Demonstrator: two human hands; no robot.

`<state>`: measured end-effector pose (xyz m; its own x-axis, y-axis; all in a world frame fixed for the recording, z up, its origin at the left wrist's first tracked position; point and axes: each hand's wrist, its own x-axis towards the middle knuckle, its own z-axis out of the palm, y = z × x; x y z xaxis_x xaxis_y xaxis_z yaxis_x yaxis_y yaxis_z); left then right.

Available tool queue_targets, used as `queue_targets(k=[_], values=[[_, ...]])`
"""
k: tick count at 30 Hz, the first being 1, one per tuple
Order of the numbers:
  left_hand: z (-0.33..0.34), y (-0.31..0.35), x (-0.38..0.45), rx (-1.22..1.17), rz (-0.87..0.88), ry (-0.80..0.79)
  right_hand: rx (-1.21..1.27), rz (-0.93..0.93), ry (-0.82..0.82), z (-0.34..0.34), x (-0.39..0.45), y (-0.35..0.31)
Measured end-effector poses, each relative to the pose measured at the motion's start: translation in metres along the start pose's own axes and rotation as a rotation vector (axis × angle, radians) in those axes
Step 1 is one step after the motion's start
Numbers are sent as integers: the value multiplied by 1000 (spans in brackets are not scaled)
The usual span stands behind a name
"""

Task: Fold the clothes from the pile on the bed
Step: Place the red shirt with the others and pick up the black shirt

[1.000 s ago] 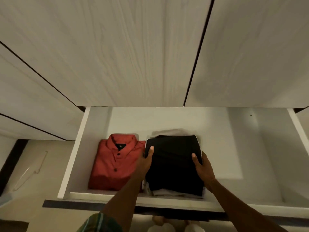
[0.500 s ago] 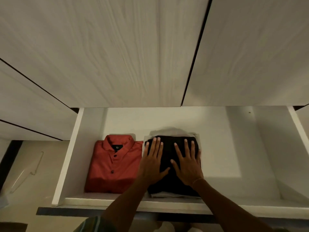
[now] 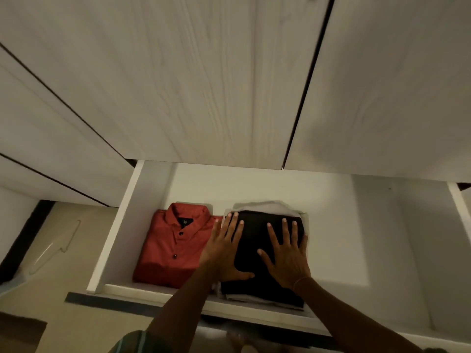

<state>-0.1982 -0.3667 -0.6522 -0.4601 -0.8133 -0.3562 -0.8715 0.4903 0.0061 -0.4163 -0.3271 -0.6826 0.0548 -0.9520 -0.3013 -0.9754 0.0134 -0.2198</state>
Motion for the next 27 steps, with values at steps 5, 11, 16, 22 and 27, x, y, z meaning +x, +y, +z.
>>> queue_targets(k=[5,11,16,22,27], values=[[-46,-3,-55,-94,-206,46,-60,-224,44,-54,-6,-32],[-94,-16,-145,-125,-495,132,-91,-546,110,-124,-13,-114],[-117,-23,-225,-182,-704,290,-32,-806,91,-158,-31,-190],[-117,-43,-340,-209,-990,358,-46,-1102,45,-168,-80,-299],[-93,-56,-431,-252,-1191,359,-74,-1337,18,-151,-125,-399]])
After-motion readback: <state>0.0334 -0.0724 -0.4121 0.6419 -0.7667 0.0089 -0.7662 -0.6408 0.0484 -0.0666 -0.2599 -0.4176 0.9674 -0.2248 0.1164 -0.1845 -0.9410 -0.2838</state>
